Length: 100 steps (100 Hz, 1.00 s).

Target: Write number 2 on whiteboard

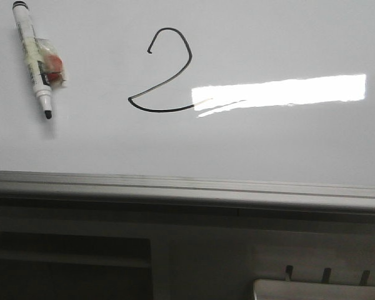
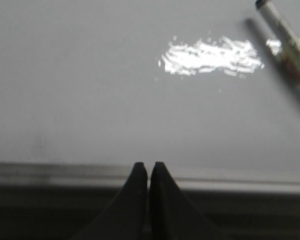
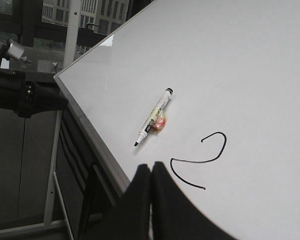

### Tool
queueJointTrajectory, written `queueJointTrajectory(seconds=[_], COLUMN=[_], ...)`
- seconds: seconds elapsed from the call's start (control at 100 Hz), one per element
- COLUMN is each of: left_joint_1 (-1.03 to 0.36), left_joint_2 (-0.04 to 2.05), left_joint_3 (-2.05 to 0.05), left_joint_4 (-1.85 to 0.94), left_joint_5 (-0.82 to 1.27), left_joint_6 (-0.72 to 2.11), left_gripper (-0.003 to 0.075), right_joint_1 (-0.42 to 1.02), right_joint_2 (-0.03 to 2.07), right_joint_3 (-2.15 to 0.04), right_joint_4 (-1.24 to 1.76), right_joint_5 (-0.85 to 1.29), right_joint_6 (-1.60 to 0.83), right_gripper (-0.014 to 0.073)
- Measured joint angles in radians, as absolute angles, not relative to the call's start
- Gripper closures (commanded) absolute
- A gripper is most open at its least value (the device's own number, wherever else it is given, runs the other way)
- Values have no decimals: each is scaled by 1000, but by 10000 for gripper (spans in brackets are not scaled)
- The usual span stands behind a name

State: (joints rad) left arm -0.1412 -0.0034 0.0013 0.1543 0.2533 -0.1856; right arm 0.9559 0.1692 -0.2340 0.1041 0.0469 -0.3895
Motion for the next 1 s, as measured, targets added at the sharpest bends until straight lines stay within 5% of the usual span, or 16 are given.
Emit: queueJointTrajectory(seconds=[1.0], left_joint_1=[-141], left_joint_2=[-3], left_joint_3=[1], left_joint_4=[154], left_joint_5=[334], left_joint_6=[-181], left_gripper=[741], right_joint_1=[956], right_joint_2=[169], right_joint_3=[-224], right_joint_4=[104], right_joint_5=[45], right_joint_6=[-389], right_gripper=[654])
